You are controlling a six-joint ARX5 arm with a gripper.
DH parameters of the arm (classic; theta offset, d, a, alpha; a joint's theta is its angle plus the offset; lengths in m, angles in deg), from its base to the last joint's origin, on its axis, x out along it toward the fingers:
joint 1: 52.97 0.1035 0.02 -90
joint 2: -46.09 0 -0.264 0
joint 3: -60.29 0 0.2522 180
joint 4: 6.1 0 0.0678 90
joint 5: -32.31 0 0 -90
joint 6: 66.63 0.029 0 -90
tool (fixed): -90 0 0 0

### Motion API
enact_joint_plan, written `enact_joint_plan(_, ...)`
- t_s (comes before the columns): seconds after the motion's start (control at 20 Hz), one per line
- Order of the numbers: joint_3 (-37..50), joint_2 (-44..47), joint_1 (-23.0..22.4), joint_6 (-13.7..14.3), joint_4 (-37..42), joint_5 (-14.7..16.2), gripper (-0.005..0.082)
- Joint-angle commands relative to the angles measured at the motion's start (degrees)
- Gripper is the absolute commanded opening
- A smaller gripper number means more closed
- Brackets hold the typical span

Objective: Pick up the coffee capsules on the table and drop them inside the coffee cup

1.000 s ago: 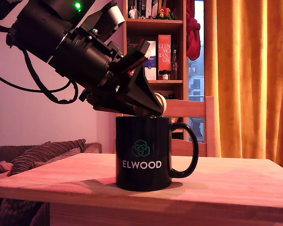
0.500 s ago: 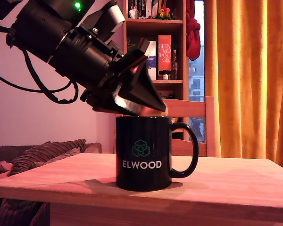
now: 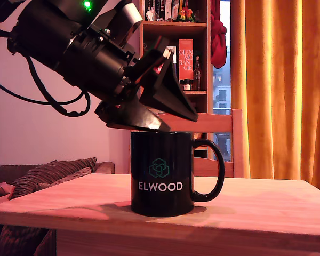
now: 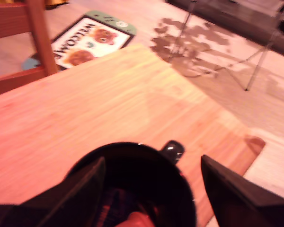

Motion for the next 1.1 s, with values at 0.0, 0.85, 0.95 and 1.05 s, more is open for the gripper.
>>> enact_joint_plan(0.0, -1.07, -1.53, -0.15, 1.03, 0.63, 0.24, 0.0521)
enact_joint_plan(0.85, -1.11, -16.5, 13.33, 9.44, -14.4, -2.38, -0.002)
enact_joint_plan(0.95, -1.11, -17.53, 17.51, 9.46, -16.24, -2.34, -0.002)
enact_joint_plan(1.05, -1.11, -18.4, 21.81, 9.51, -17.77, -2.34, -0.002)
